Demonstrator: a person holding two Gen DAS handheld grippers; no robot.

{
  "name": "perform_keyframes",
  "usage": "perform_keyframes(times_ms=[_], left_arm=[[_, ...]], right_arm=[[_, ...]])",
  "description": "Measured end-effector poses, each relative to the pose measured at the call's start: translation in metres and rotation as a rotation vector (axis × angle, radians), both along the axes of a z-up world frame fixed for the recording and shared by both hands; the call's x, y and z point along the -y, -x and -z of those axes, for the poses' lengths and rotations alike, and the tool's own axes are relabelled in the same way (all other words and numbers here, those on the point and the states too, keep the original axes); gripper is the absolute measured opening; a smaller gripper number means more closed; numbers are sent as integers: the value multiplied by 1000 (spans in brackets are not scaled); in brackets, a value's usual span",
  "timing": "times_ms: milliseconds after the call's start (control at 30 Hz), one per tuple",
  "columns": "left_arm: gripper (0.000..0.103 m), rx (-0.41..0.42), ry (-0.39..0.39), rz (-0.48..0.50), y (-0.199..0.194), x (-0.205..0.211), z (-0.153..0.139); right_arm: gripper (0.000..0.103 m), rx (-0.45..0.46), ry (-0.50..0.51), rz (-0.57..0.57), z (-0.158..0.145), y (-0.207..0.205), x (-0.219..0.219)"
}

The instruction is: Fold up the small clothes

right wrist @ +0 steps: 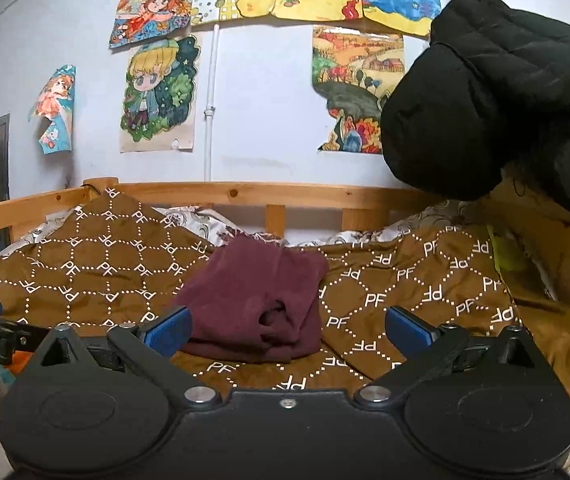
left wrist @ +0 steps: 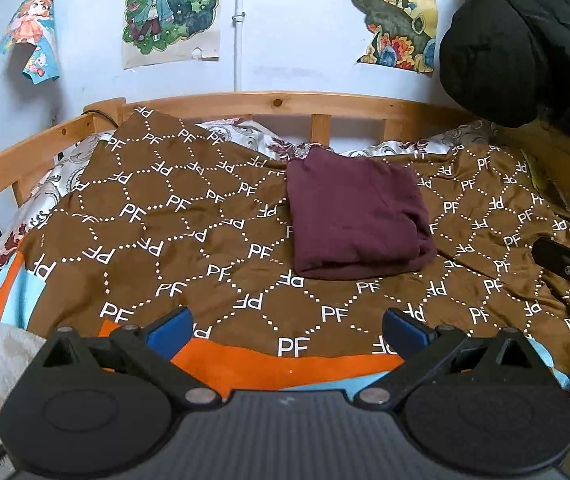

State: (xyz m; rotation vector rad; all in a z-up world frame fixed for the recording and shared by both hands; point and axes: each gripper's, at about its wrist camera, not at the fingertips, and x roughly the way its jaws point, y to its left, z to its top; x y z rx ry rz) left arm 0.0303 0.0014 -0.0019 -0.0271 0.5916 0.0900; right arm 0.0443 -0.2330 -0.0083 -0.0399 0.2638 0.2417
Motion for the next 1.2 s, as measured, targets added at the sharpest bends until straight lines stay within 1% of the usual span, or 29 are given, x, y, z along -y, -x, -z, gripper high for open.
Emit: perform_keyframes(times_ms=[233, 967, 1200], left_arm=[[102, -9, -5, 1, -2, 0, 1], [102, -7, -8, -4, -2, 0, -1], [102, -46, 4, -1, -6, -3, 4]], right_arm=[[102, -32, -20, 19, 2, -6, 4], [102, -49, -12, 23, 3, -9, 3], [102, -54, -11, 23, 4, -10, 3]])
